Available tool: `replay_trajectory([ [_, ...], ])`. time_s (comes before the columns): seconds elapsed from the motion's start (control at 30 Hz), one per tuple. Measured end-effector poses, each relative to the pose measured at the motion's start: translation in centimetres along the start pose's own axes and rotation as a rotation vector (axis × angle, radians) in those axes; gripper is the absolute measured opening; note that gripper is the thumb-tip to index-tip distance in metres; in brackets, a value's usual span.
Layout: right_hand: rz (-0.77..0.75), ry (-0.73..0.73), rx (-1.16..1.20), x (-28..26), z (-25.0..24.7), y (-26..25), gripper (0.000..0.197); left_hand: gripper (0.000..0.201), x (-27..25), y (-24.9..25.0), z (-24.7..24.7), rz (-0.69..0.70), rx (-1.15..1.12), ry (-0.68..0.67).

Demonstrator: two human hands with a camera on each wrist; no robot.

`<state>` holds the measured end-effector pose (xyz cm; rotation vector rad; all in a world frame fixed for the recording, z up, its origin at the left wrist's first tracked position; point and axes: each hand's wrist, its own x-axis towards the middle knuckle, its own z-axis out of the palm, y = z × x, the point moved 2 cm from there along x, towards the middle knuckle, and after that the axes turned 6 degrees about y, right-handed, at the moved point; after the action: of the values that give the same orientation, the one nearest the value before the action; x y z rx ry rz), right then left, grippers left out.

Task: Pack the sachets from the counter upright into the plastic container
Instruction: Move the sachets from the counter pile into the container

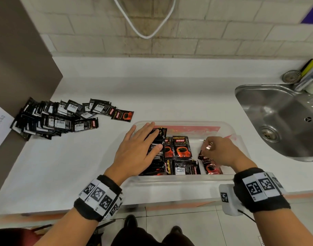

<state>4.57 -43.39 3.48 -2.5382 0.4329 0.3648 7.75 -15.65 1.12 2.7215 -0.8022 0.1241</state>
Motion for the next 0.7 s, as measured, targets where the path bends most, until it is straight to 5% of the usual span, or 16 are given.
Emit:
replay_trajectory([
  [0.13,-0.096,0.073,0.100,-0.9,0.2,-3.0,0.006,0.072,0.0,0.0,0.1,-0.011,0.003,0.026],
  [0.33,-0.191,-0.021,0.349,-2.4,4.0,-9.7,0.075,0.065,-0.1,-0.3,0.1,-0.112,-0.043,0.121],
  [0.5,-0.186,-0.042,0.637,-2.5,7.2,-13.1,0.071,0.051,-0.4,-0.6,0.3,-0.224,-0.089,0.139],
  [0.7,-0.129,-0.003,0.617,-1.9,9.5,-13.8,0.104,0.050,-0.3,-0.5,0.4,-0.206,-0.103,0.135],
])
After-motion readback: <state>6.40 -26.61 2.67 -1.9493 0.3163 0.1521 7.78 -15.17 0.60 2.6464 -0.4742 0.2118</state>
